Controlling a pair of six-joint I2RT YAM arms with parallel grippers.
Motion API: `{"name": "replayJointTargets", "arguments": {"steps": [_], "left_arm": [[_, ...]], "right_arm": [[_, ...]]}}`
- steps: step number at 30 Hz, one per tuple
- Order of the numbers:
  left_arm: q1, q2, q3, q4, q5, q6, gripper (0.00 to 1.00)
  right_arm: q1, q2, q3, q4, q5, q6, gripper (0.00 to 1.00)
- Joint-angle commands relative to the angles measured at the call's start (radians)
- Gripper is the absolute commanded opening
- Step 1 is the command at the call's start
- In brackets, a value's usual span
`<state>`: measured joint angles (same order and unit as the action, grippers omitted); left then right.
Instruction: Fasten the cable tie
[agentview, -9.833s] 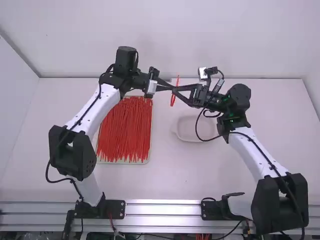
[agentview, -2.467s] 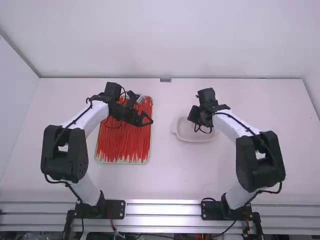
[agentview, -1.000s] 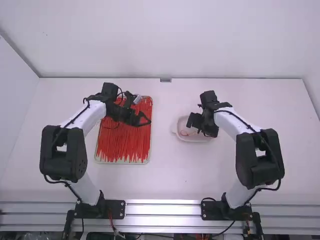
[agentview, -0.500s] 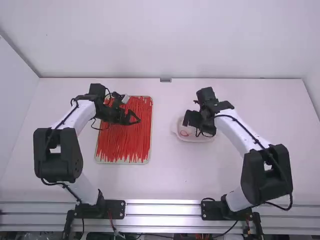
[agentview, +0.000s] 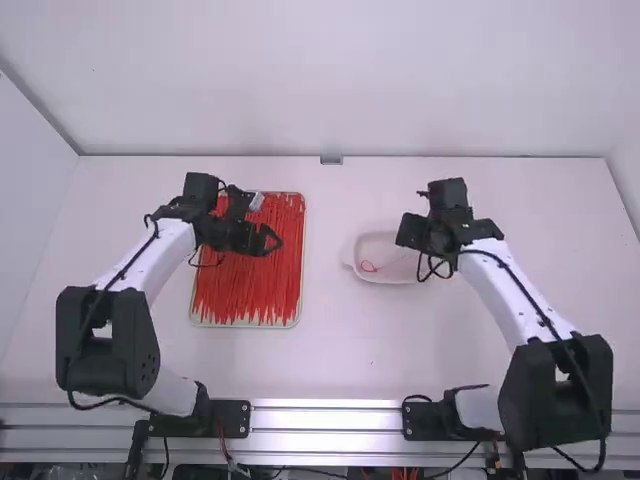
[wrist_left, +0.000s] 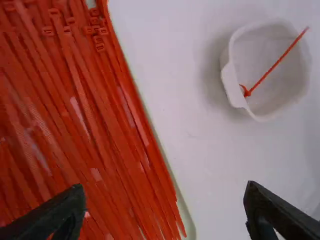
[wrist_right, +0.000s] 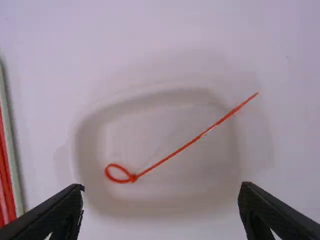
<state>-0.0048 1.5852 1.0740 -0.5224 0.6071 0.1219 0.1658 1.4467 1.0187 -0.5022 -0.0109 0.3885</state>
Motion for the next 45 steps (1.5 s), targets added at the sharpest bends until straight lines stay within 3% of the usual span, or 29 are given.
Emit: {"name": "replayJointTargets", "arguments": {"steps": [1, 8, 16, 22, 27, 37, 45], "left_arm": [[0.005, -0.063, -0.044, 0.025, -0.065, -0.071, 0.79], [0.005, -0.186, -0.168, 0.148, -0.189, -0.122, 0.67], [0.005, -0.362, -0.343, 0.324, -0.364, -0.122, 0.49], [0.005, -0.515, -0.496, 0.476, -0.517, -0.122, 0.34], [0.005, -0.623, -0.605, 0.522, -0.607, -0.122, 0.23], [0.005, -0.841, -0.823, 0.522, -0.607, -0.122, 0.01], [0.005, -0.999, -0.98, 0.522, -0.607, -0.122, 0.0]], "right_arm": [[-0.04, -0.061, -0.048, 0.029, 0.011, -0.075, 0.78], [-0.166, -0.189, -0.176, 0.158, 0.011, -0.203, 0.65], [-0.166, -0.37, -0.357, 0.338, 0.011, -0.384, 0.47], [-0.166, -0.523, -0.51, 0.492, 0.011, -0.389, 0.32], [-0.166, -0.63, -0.618, 0.502, 0.011, -0.389, 0.21], [-0.166, -0.84, -0.827, 0.502, 0.011, -0.389, 0.0], [-0.166, -0.988, -0.975, 0.502, 0.011, -0.389, 0.0]]}}
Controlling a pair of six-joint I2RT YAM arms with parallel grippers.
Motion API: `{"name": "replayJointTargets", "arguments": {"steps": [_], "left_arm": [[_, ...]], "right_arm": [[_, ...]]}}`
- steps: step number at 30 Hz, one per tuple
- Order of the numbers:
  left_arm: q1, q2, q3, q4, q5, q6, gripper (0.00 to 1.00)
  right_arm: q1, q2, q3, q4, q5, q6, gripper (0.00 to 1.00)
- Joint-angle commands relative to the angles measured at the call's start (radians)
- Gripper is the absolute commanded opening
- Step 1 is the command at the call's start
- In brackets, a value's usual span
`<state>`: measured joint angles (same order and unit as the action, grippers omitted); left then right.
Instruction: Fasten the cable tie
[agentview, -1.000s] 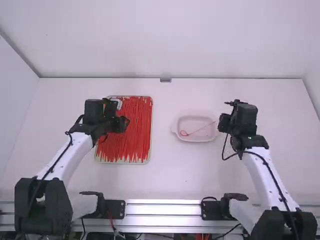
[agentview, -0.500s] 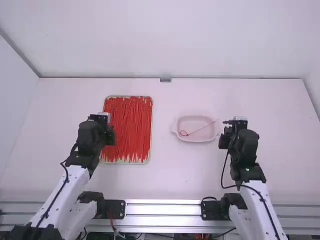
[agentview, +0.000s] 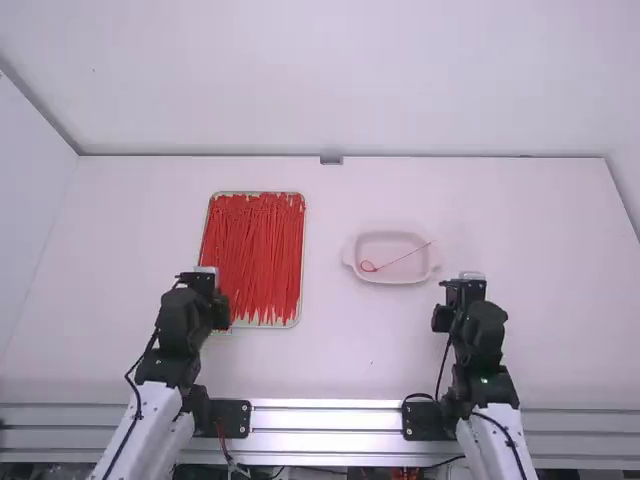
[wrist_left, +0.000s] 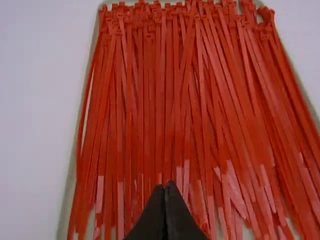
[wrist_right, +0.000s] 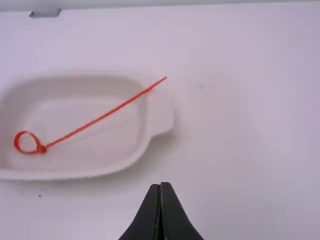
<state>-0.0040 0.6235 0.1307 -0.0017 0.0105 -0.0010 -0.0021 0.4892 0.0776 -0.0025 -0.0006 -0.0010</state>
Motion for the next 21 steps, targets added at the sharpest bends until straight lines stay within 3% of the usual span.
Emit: {"name": "replayJointTargets", "arguments": {"steps": [1, 6, 21], "left_arm": [[0.004, -0.047, -0.047, 0.002, -0.01, 0.001, 0.0], [0.004, -0.14, -0.131, 0.002, -0.01, 0.001, 0.0], [0.004, -0.374, -0.131, 0.002, -0.01, 0.001, 0.0]], "right_arm": [[0.002, -0.04, -0.043, 0.002, 0.001, 0.001, 0.0], [0.002, -0.125, -0.078, 0.002, 0.001, 0.001, 0.0], [0.002, -0.337, -0.078, 0.002, 0.001, 0.001, 0.0]]}}
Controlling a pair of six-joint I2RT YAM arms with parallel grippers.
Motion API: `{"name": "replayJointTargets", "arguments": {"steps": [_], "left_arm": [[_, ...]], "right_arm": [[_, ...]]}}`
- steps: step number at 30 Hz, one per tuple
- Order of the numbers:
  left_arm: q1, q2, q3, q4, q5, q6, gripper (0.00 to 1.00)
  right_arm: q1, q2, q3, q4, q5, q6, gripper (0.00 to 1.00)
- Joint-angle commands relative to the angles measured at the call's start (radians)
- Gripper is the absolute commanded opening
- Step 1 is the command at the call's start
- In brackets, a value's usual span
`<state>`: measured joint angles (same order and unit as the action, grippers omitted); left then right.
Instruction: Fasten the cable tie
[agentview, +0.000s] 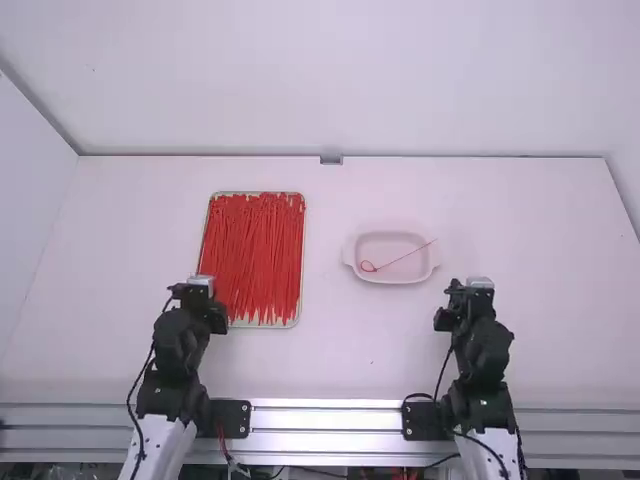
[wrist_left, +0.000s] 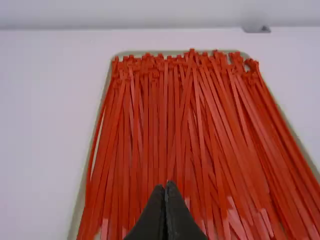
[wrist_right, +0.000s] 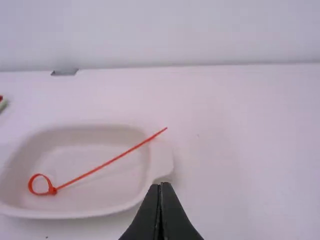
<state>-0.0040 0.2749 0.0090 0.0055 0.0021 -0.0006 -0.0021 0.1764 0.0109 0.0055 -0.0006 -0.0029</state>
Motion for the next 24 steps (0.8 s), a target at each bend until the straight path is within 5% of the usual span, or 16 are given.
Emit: {"name": "replayJointTargets", "arguments": {"steps": [1, 24], "left_arm": [[0.004, -0.04, -0.009, -0.006, -0.002, 0.001, 0.0], [0.004, -0.275, -0.009, -0.006, -0.002, 0.001, 0.0]], "right_arm": [[0.002, -0.037, -0.011, -0.006, 0.001, 0.003, 0.0], [0.002, -0.176, -0.011, -0.006, 0.001, 0.003, 0.0]]}}
